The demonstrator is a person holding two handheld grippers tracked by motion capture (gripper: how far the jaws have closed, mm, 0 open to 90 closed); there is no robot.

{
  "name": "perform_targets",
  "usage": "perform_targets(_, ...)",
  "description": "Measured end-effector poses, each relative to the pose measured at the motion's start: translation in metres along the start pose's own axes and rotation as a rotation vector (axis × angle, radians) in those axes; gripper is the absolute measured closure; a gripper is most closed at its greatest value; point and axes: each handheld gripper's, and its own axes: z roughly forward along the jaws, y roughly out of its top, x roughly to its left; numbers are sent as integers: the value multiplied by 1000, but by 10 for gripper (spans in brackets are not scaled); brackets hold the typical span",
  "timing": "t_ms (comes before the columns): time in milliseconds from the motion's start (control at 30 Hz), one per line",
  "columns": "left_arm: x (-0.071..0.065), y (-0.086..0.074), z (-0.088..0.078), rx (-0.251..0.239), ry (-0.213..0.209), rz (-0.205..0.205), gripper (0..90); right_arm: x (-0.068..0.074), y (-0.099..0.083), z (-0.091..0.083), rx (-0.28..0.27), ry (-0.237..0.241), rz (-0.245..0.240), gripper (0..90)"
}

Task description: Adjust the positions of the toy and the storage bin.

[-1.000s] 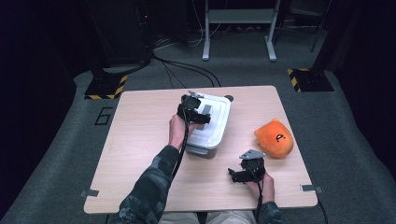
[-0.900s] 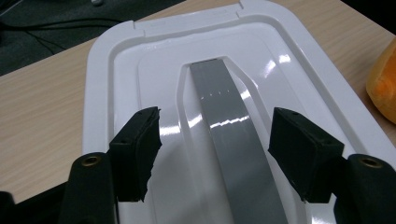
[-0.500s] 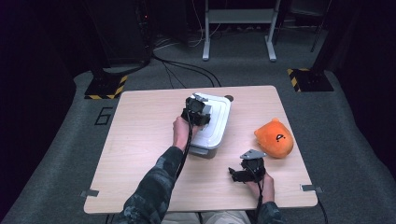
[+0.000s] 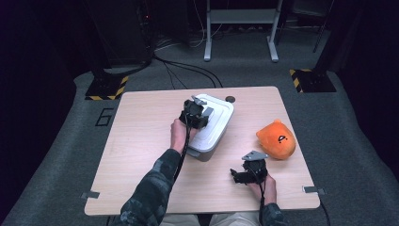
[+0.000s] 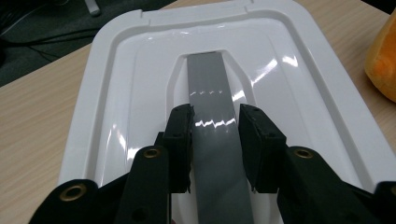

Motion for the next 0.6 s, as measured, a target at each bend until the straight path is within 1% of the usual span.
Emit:
perform_targets(67,0,-1,-1,2,-12,1,665,0,0,0,2,-1,2,109)
perform_targets(167,-1,-1,-3,6,-22,17,666,0,0,0,-1,-1,-3,111)
perform_targets(267,-1,-3,-5,5,-35,22,666,-1,0,0,-1,-1,-1,114)
perform_targets(300,-1,-4,-6,4,-45,23,666,0,0,0,0,-2,0,115)
perform_targets(367,-1,-5,-7,8,-46,25,666,0,0,0,-1,-3,0,116)
perform_targets(533,0,-8,-10,8,-68,27,665,-1,0,0,0,-2,-2,116)
perform_targets(600,1,-9,-11,8,-74,33,665,-1,0,0,0,-3,-2,116)
